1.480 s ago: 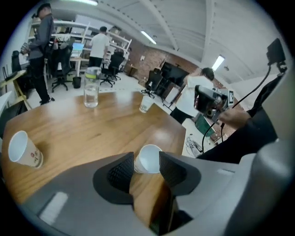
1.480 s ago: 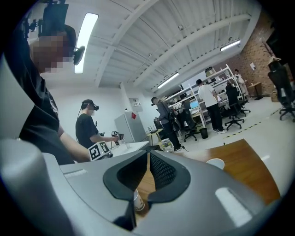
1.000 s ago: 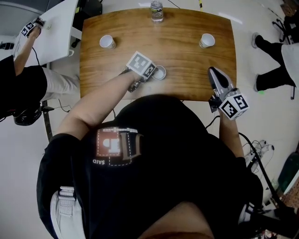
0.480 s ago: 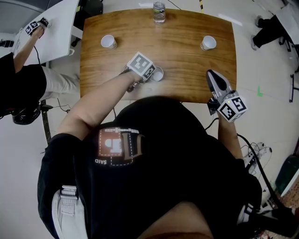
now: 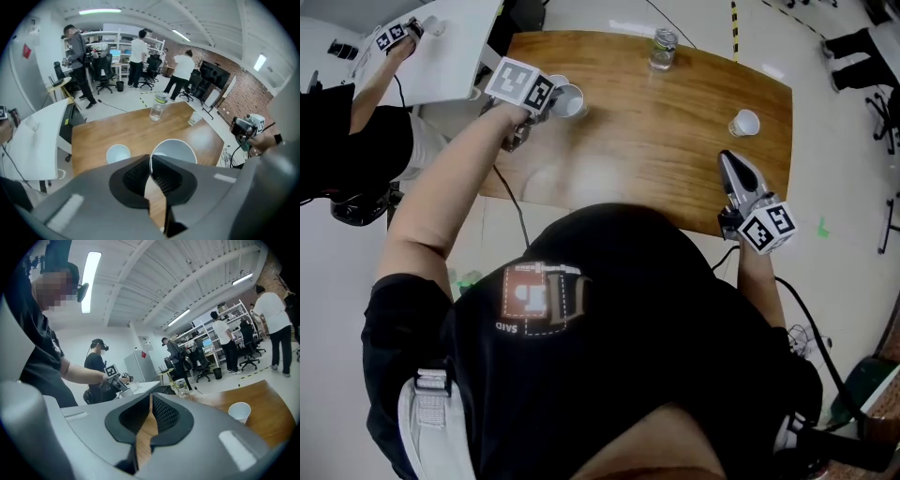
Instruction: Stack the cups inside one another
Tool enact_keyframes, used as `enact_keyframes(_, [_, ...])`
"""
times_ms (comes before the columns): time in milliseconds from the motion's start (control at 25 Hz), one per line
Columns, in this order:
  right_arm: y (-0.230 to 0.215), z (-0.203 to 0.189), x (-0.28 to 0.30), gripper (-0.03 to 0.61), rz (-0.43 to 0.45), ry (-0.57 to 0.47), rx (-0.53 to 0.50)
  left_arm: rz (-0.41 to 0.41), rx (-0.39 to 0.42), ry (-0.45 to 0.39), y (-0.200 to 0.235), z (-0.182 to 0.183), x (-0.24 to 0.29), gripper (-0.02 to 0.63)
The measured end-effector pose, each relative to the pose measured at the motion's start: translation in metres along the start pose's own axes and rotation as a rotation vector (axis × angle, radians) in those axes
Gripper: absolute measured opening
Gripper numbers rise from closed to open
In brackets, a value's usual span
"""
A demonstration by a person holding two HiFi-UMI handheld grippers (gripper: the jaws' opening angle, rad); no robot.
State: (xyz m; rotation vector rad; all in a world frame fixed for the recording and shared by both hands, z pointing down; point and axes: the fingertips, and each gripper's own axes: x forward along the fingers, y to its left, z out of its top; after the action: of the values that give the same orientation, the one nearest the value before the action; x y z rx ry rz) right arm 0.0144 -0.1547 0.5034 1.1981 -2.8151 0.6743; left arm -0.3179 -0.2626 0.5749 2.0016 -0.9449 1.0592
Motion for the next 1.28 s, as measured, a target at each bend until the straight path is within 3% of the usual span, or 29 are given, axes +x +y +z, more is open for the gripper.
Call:
enact_keyframes(160, [0.004,0.003,0.008,0.032,0.004,0.016,-0.008,0.04,-0.115,-0.005,0.059,0.015,-0.013,0.017])
enact_keyframes(360, [0.002,0.003,0.007,0.032,-0.032,0.029,-0.01,0.074,-0.148,0.045,0.104,0.023,0.007,0.017])
enact_keyframes(600, [0.007,0.006,-0.008,0.032,-0.086,0.037,-0.014,0.102,-0.117,0.089,0.12,0.019,0.028,0.018])
enact_keyframes(640, [0.009,0.006,-0.009,0.032,-0.091,0.038,-0.016,0.1,-0.106,0.086,0.121,0.019,0.031,0.035])
enact_keyframes(720, [0.011,0.006,-0.01,0.032,-0.095,0.04,-0.02,0.095,-0.094,0.073,0.122,0.022,0.038,0.187])
enact_keyframes(760, [0.011,0.007,-0.01,0.032,-0.094,0.039,-0.023,0.092,-0.095,0.056,0.123,0.025,0.039,0.22])
enact_keyframes(840, [0.013,0.014,-0.009,0.032,-0.085,0.031,-0.031,0.081,-0.098,-0.024,0.12,0.037,0.029,0.241])
enact_keyframes(960, [0.019,0.032,-0.005,0.032,-0.061,0.013,-0.058,0.015,-0.101,-0.268,0.095,0.057,-0.019,0.23])
enact_keyframes(1120, [0.023,0.059,0.01,0.032,-0.009,-0.018,-0.116,-0.069,-0.105,-0.687,0.047,0.051,-0.109,0.133])
enact_keyframes(1280, [0.029,0.069,0.026,0.029,0.034,-0.027,-0.147,-0.028,-0.107,-0.985,0.01,0.012,-0.159,0.024])
